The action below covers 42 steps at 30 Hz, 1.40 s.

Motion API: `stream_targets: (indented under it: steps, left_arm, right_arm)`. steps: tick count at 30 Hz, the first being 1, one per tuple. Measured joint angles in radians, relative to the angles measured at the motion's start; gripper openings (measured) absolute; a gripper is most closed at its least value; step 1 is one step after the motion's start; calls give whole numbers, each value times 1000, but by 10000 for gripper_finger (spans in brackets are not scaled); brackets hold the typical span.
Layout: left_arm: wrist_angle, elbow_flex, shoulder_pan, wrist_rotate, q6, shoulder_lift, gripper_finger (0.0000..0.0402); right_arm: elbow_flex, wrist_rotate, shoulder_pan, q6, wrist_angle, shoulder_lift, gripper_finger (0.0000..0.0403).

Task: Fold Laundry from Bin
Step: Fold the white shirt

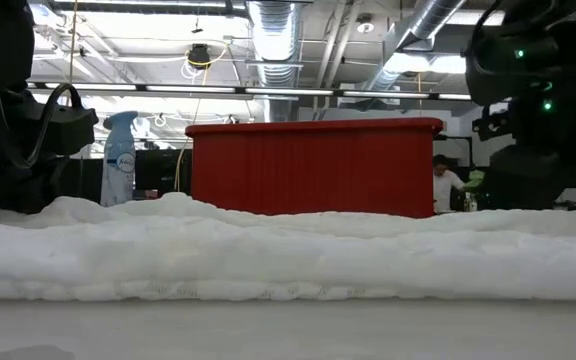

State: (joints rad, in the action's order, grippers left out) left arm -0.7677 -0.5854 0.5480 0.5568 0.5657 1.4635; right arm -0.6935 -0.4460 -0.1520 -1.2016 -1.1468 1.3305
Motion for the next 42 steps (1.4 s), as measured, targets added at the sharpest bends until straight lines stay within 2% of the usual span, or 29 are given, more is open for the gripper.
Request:
stream_targets:
  steps: [5,10,18,24,27,31,34,38,42]
  left_arm:
    - [0,0,0,1,14,0,0]
    - [1,0,0,1,3,0,0]
    - [10,0,0,1,-53,0,0]
    - [24,0,0,24,-54,0,0]
    - [31,0,0,27,-58,0,0]
    - [54,0,0,31,-81,0,0]
    - [82,0,0,42,-120,0,0]
    - [95,0,0,54,-132,0,0]
    - [90,0,0,56,-133,0,0]
  right_arm:
    - [-29,-8,-11,23,44,-11,118]
    - [-74,-8,-52,172,246,-18,118]
    - [-87,1,-125,714,921,-3,118]
    - [-87,84,-78,1002,1338,94,118]
    - [-102,111,-33,1059,1501,179,121]
    - [-192,164,36,1061,1528,310,143]
    - [-297,245,76,1040,1522,418,173]
    - [-458,341,112,1044,1433,557,218]
    - [-612,366,130,1042,1329,679,242]
